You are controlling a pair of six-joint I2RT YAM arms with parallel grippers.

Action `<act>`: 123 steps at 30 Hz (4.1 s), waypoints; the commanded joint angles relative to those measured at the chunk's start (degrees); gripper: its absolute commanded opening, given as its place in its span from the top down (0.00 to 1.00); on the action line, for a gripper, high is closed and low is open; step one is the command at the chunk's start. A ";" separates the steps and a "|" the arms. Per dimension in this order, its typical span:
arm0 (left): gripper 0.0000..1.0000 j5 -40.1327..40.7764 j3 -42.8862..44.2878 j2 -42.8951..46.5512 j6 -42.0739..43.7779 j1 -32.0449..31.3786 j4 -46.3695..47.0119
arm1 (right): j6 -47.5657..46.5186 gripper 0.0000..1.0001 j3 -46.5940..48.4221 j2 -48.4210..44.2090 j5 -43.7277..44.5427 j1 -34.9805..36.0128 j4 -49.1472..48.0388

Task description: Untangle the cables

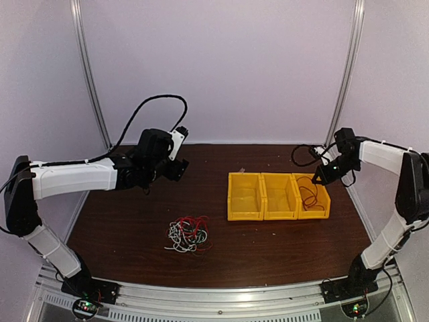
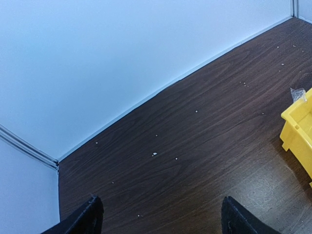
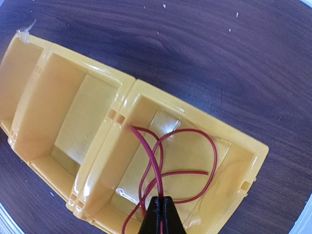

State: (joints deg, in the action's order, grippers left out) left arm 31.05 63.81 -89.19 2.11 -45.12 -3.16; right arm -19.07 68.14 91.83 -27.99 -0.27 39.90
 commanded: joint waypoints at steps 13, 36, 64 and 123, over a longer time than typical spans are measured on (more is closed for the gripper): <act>0.15 -0.68 1.84 -1.24 0.43 -0.58 0.42 | 0.52 0.79 -3.06 -4.32 3.42 0.27 2.76; 0.20 -26.55 -14.33 10.24 -23.43 -3.13 -3.33 | -7.06 0.59 4.10 -2.35 -8.56 31.67 -4.64; 0.24 -24.61 -31.17 36.80 -39.90 -3.04 -15.90 | -10.59 0.62 30.56 28.22 -9.30 55.96 -7.77; 0.56 -14.74 -43.35 3.63 -16.70 -15.84 61.69 | 9.37 1.00 46.80 15.71 -18.59 55.28 -11.52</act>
State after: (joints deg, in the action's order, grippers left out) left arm 16.69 19.92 -81.65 -13.10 -60.38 48.97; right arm -10.85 112.18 112.18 -44.12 55.31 31.16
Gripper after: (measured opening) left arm 0.468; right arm 0.015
